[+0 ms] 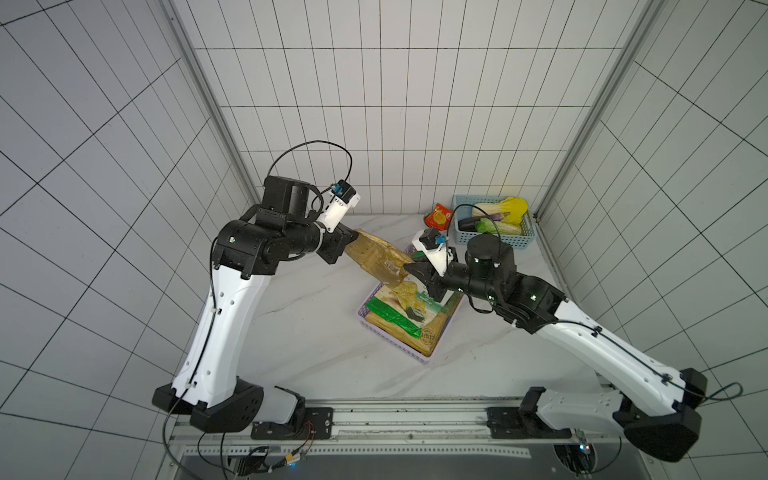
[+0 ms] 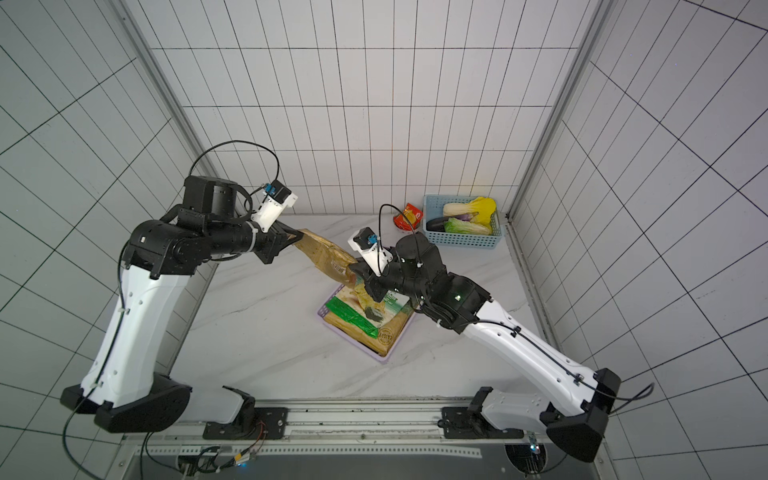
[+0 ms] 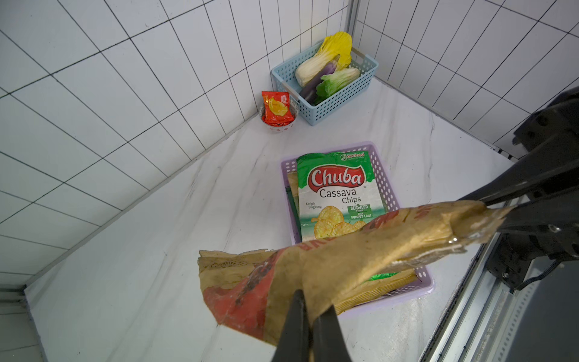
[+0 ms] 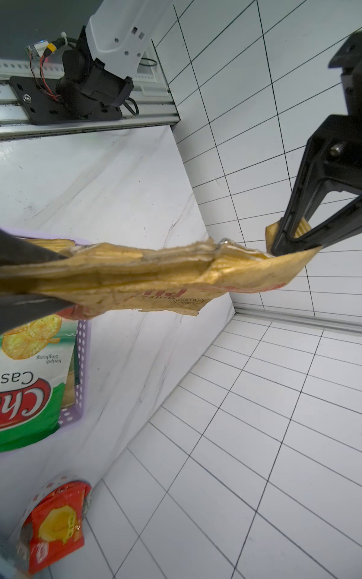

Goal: Put the potato chips into the basket
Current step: Place the potato chip in the basket.

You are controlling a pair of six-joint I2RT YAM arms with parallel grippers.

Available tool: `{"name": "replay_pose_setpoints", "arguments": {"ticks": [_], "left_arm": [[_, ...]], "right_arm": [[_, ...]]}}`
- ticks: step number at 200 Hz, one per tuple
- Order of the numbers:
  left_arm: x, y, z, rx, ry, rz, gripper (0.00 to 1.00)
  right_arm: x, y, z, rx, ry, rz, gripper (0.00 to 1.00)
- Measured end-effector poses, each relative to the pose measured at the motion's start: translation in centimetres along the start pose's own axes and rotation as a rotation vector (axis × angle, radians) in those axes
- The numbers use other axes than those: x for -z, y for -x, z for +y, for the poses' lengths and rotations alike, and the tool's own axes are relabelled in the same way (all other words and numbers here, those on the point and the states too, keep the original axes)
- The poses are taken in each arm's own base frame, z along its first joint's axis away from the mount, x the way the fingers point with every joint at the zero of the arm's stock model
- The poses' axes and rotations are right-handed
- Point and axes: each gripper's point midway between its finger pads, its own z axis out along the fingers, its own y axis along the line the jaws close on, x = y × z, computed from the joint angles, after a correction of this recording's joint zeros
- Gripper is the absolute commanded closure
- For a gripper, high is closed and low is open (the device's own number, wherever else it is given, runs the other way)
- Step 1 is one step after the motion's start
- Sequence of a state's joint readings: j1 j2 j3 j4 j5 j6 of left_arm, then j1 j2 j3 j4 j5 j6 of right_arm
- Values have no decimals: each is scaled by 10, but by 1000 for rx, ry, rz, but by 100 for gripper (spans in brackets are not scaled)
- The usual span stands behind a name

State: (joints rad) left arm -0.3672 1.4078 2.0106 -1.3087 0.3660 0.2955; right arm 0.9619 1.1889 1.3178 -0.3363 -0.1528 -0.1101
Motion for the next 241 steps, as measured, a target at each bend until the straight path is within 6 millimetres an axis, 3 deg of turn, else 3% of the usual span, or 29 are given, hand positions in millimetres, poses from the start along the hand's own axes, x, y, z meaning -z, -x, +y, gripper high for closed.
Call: {"name": "replay_pose_setpoints", "arguments": {"ticks": [41, 103, 141, 172, 203, 241], "left_arm": [[-13, 21, -18, -37, -77, -81, 100], [-95, 30, -23, -52, -140, -64, 100], [-128, 36, -24, -60, -160, -83, 100], [-147, 35, -25, -56, -174, -84, 100], [-168, 10, -26, -49, -196, -49, 100], [-196, -54, -30, -29, -217, 69, 100]], "right_arm": [[24, 2, -18, 39, -121, 4, 100], [39, -35, -61, 136, -370, 192, 100], [48, -48, -85, 184, -488, 271, 100], [50, -58, -91, 194, -514, 321, 100], [47, -78, -91, 191, -507, 371, 100], [35, -127, -81, 151, -457, 485, 100]]}}
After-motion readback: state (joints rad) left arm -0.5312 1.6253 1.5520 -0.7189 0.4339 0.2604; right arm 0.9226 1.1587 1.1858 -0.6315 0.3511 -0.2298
